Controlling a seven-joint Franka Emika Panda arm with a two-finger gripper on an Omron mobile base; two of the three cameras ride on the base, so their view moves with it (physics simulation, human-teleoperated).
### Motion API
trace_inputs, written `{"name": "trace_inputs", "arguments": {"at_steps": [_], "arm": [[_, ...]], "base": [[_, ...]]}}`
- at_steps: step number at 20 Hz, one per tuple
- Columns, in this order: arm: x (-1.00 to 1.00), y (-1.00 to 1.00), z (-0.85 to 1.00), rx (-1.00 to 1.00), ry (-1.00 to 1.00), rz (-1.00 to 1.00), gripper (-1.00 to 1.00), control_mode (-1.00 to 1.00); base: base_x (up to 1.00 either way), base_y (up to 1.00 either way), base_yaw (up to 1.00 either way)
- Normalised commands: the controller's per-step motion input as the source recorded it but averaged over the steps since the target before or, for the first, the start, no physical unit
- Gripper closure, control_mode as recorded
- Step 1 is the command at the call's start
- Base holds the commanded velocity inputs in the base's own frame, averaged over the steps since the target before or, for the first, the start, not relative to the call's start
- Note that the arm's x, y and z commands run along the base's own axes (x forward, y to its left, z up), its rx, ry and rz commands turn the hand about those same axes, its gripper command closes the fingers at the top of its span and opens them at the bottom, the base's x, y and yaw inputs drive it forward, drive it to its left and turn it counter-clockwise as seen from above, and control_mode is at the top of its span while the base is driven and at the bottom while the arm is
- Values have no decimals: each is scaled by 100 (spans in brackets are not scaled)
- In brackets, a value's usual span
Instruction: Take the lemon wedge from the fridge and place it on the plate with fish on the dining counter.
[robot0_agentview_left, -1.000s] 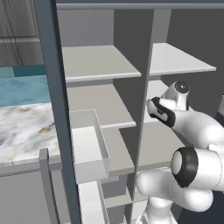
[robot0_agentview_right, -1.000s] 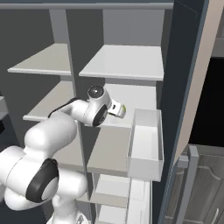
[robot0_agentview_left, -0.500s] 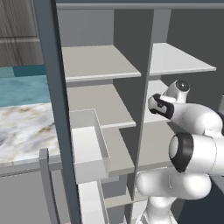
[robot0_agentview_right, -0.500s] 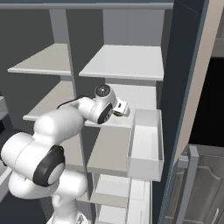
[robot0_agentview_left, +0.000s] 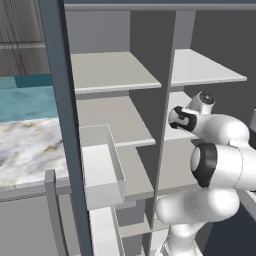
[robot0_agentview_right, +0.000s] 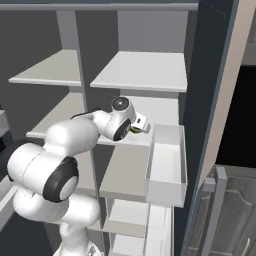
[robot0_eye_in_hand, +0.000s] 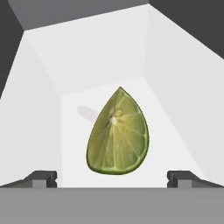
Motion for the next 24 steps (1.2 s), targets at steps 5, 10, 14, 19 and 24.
{"name": "trace_inputs", "arguments": {"at_steps": [5,10,14,19,24], "arm": [[9,0,-24,0,0,0,-100,-100],[4,0,-22,0,0,0,-100,-100],[13,0,-16,0,0,0,-100,-100],[26,0,-13,0,0,0,-100,-100],[38,0,-16,0,0,0,-100,-100]], "base": [[0,0,0],[0,0,0],[0,0,0],[0,0,0],[0,0,0]]}}
